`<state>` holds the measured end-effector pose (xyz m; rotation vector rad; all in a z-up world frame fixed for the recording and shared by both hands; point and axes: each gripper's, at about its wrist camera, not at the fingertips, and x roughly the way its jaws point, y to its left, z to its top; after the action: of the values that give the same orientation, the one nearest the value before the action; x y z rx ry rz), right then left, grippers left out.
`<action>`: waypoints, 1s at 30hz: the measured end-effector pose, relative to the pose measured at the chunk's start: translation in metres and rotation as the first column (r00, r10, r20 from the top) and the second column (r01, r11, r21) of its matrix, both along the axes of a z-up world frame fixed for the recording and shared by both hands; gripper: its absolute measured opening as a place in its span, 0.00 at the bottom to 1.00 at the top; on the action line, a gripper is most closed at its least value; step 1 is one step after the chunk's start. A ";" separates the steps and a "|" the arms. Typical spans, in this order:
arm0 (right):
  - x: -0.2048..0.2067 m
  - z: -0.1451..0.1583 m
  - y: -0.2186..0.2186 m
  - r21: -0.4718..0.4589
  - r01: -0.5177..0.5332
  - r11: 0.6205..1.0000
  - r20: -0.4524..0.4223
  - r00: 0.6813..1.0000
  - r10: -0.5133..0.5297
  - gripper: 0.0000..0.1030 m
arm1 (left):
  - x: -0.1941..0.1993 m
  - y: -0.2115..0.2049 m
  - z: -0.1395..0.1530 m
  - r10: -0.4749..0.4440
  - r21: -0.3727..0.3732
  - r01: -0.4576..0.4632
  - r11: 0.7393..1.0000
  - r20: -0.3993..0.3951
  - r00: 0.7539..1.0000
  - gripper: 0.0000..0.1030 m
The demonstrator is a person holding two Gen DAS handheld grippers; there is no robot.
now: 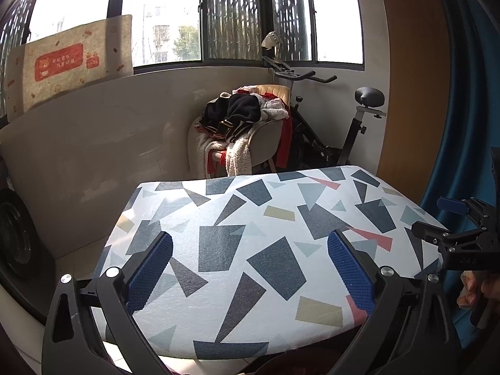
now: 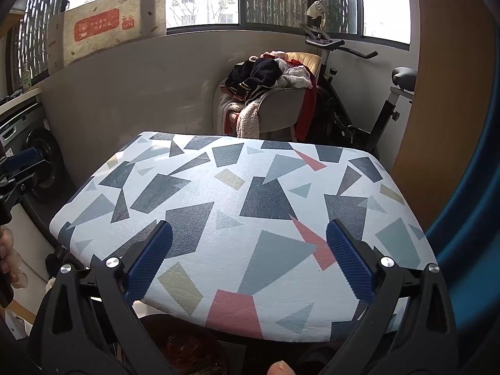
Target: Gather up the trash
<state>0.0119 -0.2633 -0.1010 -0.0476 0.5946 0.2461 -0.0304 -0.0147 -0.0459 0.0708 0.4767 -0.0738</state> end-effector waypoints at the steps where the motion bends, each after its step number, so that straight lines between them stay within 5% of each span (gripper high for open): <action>1: 0.000 0.000 0.000 0.001 0.001 1.000 0.000 1.000 -0.001 0.94 | 0.000 0.000 -0.001 0.000 -0.001 0.000 1.000 0.000 1.000 0.94; 30: 0.000 -0.001 -0.001 -0.004 0.004 1.000 -0.002 1.000 -0.004 0.94 | 0.001 0.003 -0.007 0.001 0.001 -0.001 1.000 -0.013 1.000 0.94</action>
<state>0.0116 -0.2640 -0.1019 -0.0496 0.5974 0.2413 -0.0289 -0.0118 -0.0532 0.0707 0.4900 -0.0729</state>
